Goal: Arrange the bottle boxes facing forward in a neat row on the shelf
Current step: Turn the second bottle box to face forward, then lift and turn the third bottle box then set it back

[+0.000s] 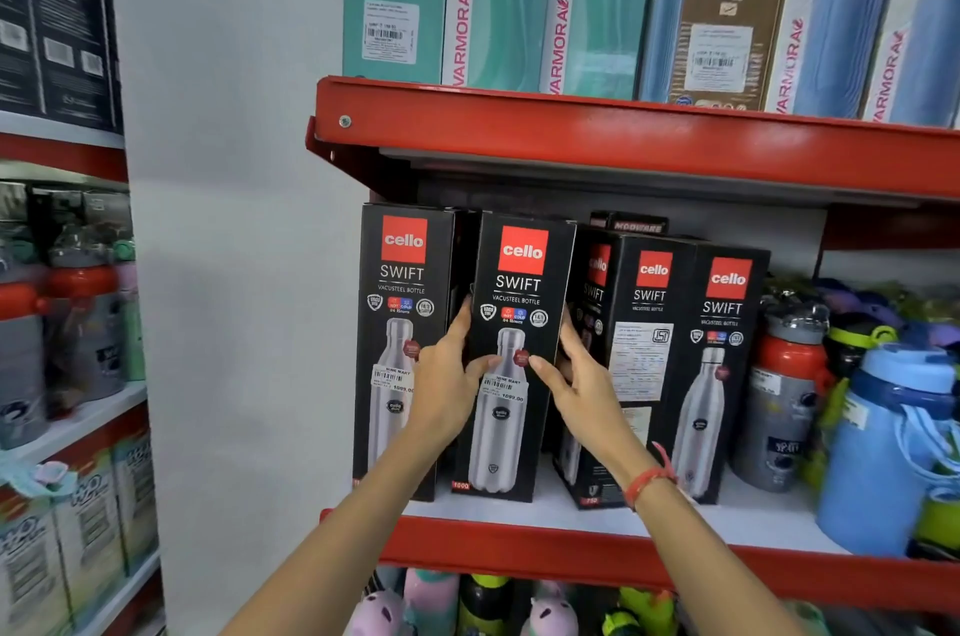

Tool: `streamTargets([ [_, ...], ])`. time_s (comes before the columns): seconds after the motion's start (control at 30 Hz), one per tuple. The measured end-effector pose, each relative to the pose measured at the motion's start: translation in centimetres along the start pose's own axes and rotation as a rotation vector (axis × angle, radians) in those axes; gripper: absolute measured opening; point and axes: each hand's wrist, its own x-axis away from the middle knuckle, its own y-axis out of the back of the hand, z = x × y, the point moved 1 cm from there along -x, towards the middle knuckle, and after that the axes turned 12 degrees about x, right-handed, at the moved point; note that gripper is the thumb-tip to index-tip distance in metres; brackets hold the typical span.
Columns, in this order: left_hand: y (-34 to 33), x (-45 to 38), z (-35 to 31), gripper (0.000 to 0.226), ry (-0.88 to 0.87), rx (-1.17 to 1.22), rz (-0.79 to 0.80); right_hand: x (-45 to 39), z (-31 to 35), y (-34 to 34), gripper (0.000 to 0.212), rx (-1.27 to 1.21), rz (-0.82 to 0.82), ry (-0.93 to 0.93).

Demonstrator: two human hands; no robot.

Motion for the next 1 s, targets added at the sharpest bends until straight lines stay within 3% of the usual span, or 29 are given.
streamTargets([
  [0.1,-0.5,0.1,0.3,0.072,-0.002,-0.098,-0.062,-0.1,0.2,0.0,0.067,0.076,-0.081,-0.002],
  [0.13,-0.7,0.2,0.3,0.072,-0.016,-0.138,-0.082,-0.1,0.5,0.2,0.06,0.141,-0.184,0.01],
  [0.23,-0.9,0.7,0.4,0.075,-0.066,-0.246,-0.113,0.7,1.1,1.7,0.041,0.355,-0.695,0.053],
  [0.3,-0.9,1.1,0.5,0.077,-0.114,-0.269,-0.108,1.0,0.9,2.9,0.061,0.475,-0.877,-0.091],
  [0.37,-1.0,1.5,0.4,0.075,-0.198,-0.316,-0.117,1.0,0.2,3.5,0.093,0.53,-0.823,-0.317],
  [0.43,-1.4,1.9,0.0,0.071,-0.302,-0.388,-0.129,1.0,-0.4,3.6,0.112,0.513,-0.698,-0.468],
  [0.63,-2.8,2.9,-1.2,0.051,-0.476,-0.33,-0.071,1.9,-1.6,4.4,0.112,0.345,-0.625,-0.537],
  [0.73,-3.5,3.7,-1.5,0.054,-0.421,-0.24,0.048,4.1,-1.3,5.6,0.107,0.244,-0.6,-0.43],
  [0.9,-4.3,4.6,-4.2,0.084,-0.209,0.042,0.215,8.1,1.8,8.4,0.105,0.121,-0.559,-0.066],
  [1.0,-3.0,5.5,-7.3,0.073,-0.121,0.332,0.346,8.7,4.3,11.2,0.104,-0.041,-0.435,0.028],
])
